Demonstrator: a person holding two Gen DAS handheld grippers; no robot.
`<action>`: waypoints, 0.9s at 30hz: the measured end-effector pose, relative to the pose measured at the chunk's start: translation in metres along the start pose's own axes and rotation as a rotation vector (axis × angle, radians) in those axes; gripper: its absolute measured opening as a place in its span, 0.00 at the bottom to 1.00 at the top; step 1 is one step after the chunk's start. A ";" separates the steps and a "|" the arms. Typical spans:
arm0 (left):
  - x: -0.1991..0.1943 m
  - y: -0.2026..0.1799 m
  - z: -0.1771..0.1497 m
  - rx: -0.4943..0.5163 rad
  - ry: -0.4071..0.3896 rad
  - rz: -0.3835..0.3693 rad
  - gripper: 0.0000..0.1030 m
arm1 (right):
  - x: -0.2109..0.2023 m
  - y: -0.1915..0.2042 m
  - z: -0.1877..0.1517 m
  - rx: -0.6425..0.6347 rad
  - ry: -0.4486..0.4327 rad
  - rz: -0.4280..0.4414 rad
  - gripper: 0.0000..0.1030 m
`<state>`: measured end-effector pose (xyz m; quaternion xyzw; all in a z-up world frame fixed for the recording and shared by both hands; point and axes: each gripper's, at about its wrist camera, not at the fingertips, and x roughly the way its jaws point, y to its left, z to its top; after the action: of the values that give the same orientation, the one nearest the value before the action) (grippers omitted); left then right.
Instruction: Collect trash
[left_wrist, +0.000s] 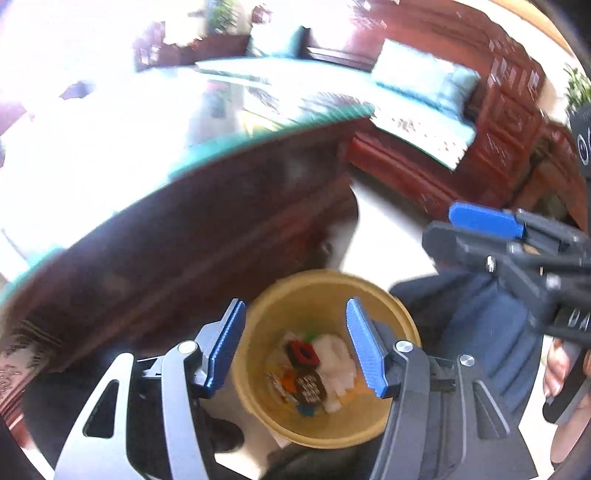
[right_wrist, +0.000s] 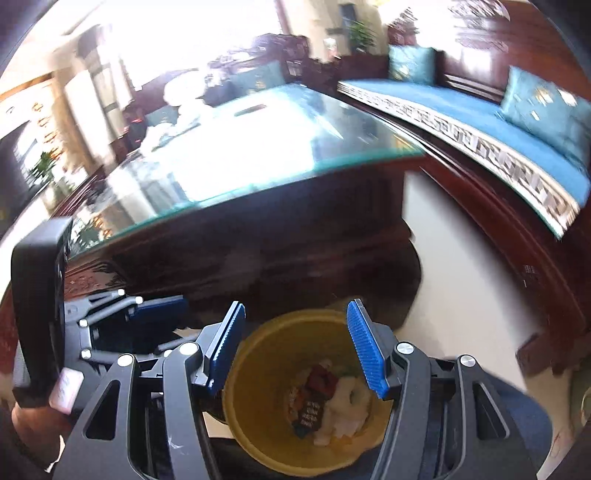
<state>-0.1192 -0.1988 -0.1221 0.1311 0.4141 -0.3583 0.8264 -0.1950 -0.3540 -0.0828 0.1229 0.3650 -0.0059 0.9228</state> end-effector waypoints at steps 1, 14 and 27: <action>-0.008 0.008 0.003 -0.018 -0.021 0.018 0.58 | 0.000 0.007 0.007 -0.019 -0.010 0.012 0.55; -0.109 0.104 0.047 -0.210 -0.290 0.265 0.72 | 0.003 0.089 0.104 -0.136 -0.196 0.167 0.57; -0.161 0.179 0.085 -0.302 -0.394 0.453 0.86 | 0.028 0.163 0.187 -0.225 -0.302 0.270 0.74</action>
<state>-0.0086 -0.0377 0.0417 0.0241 0.2553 -0.1185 0.9593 -0.0325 -0.2365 0.0661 0.0646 0.2011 0.1403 0.9673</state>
